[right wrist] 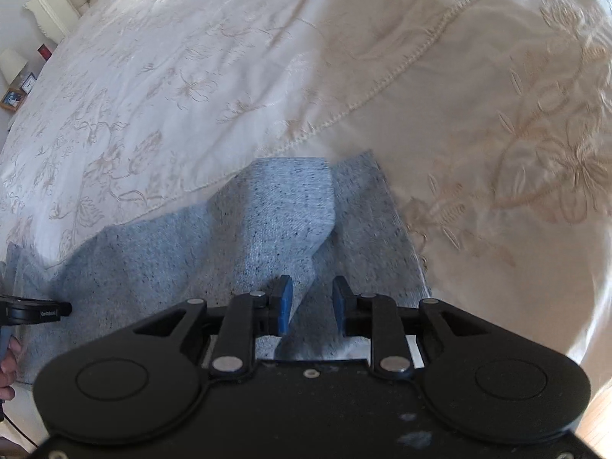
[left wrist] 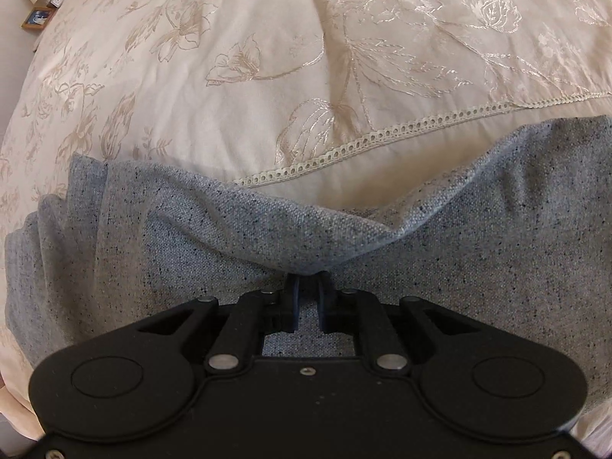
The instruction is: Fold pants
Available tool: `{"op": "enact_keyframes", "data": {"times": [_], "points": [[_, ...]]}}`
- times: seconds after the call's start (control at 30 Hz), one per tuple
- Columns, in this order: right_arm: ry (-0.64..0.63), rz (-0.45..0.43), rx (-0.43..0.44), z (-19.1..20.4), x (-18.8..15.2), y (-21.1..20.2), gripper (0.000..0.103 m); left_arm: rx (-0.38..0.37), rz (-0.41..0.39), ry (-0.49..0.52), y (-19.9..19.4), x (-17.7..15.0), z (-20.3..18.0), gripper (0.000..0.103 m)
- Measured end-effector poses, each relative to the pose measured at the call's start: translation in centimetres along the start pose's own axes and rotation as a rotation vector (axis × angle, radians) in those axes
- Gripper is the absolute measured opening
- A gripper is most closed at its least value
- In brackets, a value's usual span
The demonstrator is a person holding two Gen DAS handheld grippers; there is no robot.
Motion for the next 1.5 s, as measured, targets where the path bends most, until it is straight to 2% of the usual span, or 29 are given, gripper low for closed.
{"op": "enact_keyframes", "data": {"times": [0.23, 0.5, 0.53, 0.57, 0.7, 0.83, 0.9, 0.93, 1.07, 1.1, 1.2, 1.27, 1.33, 1.43, 1.5], "points": [[0.242, 0.073, 0.099, -2.0, -1.5, 1.3, 0.027, 0.016, 0.003, 0.022, -0.1, 0.3, -0.6, 0.011], [0.432, 0.104, 0.174, -0.9, -2.5, 3.8, 0.025, 0.040, -0.006, 0.063, -0.4, 0.0, -1.8, 0.009], [0.423, 0.095, 0.188, -0.4, -2.4, 4.0, 0.016, 0.039, -0.007, 0.064, -0.4, 0.0, -1.9, 0.009], [0.392, 0.077, 0.194, 0.3, -2.2, 3.8, 0.012, 0.039, -0.007, 0.065, -0.4, 0.0, -2.1, 0.009], [0.198, -0.025, 0.119, 3.0, -1.4, 0.5, 0.009, 0.030, -0.007, 0.065, -0.4, 0.0, -2.0, 0.009], [0.073, -0.092, -0.029, 3.2, -1.2, -3.0, 0.009, 0.027, -0.007, 0.064, -0.3, 0.1, -2.1, 0.009], [0.030, -0.086, -0.128, 2.1, -1.3, -3.6, 0.009, 0.027, -0.007, 0.064, -0.3, 0.1, -2.1, 0.009], [0.014, -0.075, -0.176, 1.5, -1.5, -3.4, 0.001, 0.026, -0.008, 0.063, -0.3, 0.1, -2.1, 0.009], [-0.035, 0.037, -0.307, -1.7, -2.6, -1.7, 0.003, 0.002, -0.008, 0.057, -0.7, 0.2, -0.9, 0.010], [-0.020, 0.045, -0.310, -2.0, -2.5, -1.7, 0.004, -0.012, -0.009, 0.046, -0.9, 0.3, -0.6, 0.011], [0.019, -0.053, -0.236, -1.4, -1.7, -3.1, 0.010, -0.094, -0.010, -0.007, -2.0, 0.3, 0.8, 0.025], [-0.018, -0.100, -0.202, -0.2, -0.8, -3.4, 0.015, -0.145, -0.017, -0.042, -2.9, 0.2, 1.8, 0.025], [-0.038, -0.122, -0.168, 1.1, 0.4, -2.8, 0.017, -0.163, -0.043, -0.053, -3.8, 0.2, 2.5, 0.024], [-0.059, -0.123, -0.112, 3.3, 2.5, -0.6, 0.017, -0.173, -0.085, -0.061, -5.0, 0.2, 3.4, 0.024], [-0.074, -0.110, -0.107, 4.1, 3.5, 1.4, 0.017, -0.187, -0.099, -0.069, -5.4, 0.4, 3.8, 0.024]]}}
Point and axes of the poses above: each gripper's, at about its wrist camera, not at the fingertips, and y roughly the way its jaws point, z to its left, x to its top, the point moved 3 cm from there along y, roughly the way its jaws point, and after that the axes turned 7 degrees about -y, right-handed, at the moved point
